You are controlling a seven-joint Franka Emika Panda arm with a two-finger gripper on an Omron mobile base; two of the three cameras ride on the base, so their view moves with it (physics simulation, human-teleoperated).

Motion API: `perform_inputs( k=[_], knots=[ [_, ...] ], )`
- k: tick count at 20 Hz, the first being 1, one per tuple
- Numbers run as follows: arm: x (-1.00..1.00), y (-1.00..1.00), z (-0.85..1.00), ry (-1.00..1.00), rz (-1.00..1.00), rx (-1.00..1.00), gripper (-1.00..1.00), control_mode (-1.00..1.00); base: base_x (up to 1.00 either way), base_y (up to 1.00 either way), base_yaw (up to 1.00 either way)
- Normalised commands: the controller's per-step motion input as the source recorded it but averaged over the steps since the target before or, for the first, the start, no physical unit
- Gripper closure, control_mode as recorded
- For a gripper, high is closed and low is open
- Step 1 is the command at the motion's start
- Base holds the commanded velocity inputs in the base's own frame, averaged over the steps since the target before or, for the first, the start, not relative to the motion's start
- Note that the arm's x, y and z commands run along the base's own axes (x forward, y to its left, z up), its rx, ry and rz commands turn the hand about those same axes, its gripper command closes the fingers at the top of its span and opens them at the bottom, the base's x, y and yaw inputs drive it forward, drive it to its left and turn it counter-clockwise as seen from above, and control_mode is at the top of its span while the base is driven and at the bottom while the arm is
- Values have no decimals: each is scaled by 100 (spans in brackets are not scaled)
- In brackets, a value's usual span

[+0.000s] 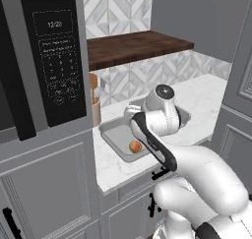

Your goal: Place one onion and one steak in each tupperware on the nearby counter, to pack two identical lunches.

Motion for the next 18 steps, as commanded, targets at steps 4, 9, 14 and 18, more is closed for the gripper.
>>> perform_inputs(
  k=[4, 9, 14, 18],
  knots=[
    [-100, -24, 50, 0, 0, 0, -100, -100, 0, 0, 0],
    [-80, -10, 4, -2, 0, 0, -100, 100, -20, 0, 0],
    [0, 0, 0, 0, 0, 0, -100, 100, -100, 2, -3],
    [0, 0, 0, 0, 0, 0, -100, 100, -100, 20, -8]
  ],
)
